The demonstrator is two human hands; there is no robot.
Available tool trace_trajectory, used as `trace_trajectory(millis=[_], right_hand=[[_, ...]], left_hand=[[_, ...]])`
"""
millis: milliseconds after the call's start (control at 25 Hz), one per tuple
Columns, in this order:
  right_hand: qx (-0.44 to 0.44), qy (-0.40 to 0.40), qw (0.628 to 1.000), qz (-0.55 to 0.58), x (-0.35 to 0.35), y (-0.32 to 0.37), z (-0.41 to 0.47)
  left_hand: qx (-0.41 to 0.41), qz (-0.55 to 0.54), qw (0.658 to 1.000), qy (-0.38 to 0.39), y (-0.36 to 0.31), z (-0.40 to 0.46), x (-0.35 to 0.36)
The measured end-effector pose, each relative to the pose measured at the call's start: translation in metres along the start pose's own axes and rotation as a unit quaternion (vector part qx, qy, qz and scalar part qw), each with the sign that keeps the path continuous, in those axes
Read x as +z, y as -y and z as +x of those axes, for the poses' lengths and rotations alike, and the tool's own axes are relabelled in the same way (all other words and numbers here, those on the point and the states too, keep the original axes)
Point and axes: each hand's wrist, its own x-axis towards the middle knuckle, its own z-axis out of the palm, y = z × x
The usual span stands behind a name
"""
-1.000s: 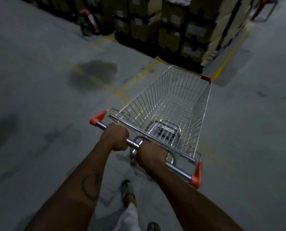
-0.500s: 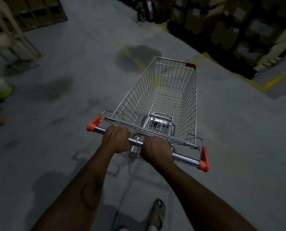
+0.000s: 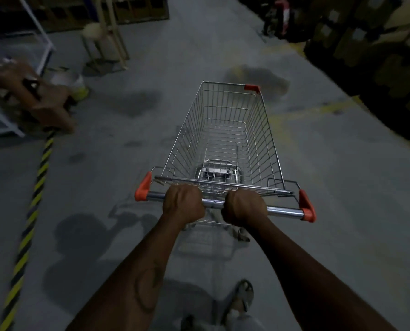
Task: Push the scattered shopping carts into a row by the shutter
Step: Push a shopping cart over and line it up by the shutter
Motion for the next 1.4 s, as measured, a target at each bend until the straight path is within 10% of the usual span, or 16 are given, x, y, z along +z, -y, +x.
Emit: trace_trajectory(millis=[840,1400], right_hand=[[-0.337,-0.014,0.931,-0.139,-0.055,0.204,0.253],[-0.463,-0.044,0.866,-0.183,-0.091,0.426,0.507]], left_hand=[[-0.294,-0.137,0.946,-0.017,0.227,0.05,-0.029],[-0.493,-0.185,0.847,-0.073,0.46,0.179,-0.041]])
